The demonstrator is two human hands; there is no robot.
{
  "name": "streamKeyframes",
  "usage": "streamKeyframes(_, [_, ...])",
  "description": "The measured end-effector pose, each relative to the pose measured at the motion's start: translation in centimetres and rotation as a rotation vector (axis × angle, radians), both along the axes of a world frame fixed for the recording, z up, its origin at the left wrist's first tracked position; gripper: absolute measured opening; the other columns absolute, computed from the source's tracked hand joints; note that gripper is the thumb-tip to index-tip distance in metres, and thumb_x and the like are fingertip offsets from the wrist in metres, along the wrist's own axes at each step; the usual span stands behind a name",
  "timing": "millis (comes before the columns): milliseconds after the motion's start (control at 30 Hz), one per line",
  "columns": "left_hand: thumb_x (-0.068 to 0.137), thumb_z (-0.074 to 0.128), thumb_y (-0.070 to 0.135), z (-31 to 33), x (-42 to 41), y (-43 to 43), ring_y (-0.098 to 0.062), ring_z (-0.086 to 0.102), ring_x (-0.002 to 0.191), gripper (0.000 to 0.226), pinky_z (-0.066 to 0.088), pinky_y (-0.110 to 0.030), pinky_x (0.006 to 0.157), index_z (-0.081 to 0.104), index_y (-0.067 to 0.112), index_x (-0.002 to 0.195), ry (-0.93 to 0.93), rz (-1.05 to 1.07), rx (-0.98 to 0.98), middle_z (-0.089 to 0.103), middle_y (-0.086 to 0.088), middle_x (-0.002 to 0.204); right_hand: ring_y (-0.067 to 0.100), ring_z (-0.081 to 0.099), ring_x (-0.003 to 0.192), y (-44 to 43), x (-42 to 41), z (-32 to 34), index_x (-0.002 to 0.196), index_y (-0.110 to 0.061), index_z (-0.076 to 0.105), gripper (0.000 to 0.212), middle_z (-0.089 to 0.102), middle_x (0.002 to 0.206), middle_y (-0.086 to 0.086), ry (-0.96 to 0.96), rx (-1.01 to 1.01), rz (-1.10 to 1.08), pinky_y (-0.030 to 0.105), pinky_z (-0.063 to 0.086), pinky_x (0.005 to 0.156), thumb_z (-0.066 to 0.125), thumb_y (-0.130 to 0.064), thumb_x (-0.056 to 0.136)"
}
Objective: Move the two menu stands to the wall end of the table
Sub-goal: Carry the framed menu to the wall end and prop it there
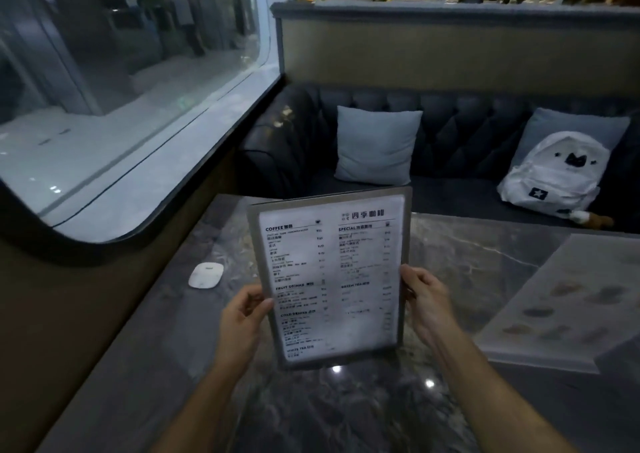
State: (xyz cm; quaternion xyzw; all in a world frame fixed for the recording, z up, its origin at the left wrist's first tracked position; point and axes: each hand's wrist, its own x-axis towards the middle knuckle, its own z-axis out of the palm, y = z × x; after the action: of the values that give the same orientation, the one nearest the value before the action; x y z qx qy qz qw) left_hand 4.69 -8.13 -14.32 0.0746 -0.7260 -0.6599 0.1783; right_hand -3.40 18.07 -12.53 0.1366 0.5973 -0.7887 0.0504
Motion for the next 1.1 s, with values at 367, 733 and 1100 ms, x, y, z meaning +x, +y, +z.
streamKeyframes(367, [0.081, 0.058, -0.007, 0.7, 10.5, -7.8, 0.009, 0.057, 0.062, 0.032, 0.043, -0.003, 0.059, 0.058, 0.023, 0.072, -0.040, 0.415, -0.126, 0.063, 0.005, 0.069, 0.021, 0.063, 0.063, -12.6, 1.8, 0.3, 0.072, -0.004, 0.065, 0.012, 0.068, 0.071, 0.009, 0.023, -0.013, 0.324, 0.030, 0.055, 0.057, 0.065, -0.014, 0.079])
streamKeyframes(733, [0.082, 0.058, -0.005, 0.0, 21.5, -10.7, 0.001, 0.063, 0.071, 0.034, 0.050, -0.008, 0.065, 0.065, 0.028, 0.076, -0.091, 0.725, 0.013, 0.068, 0.001, 0.079, 0.019, 0.067, 0.059, -22.0, 6.0, -0.5, 0.072, -0.003, 0.065, 0.011, 0.071, 0.062, 0.004, -0.071, -0.057, 0.627, 0.026, 0.055, 0.051, 0.067, -0.014, 0.076])
streamKeyframes(1100, [0.082, 0.058, -0.001, -0.5, 26.3, -10.4, -0.009, 0.067, 0.083, 0.030, 0.056, -0.018, 0.066, 0.067, 0.026, 0.074, -0.111, 0.805, 0.167, 0.072, 0.007, 0.083, 0.016, 0.060, 0.059, -26.1, 8.4, -1.1, 0.068, -0.007, 0.067, 0.009, 0.067, 0.066, 0.006, -0.032, 0.000, 0.711, 0.024, 0.052, 0.058, 0.066, -0.008, 0.077])
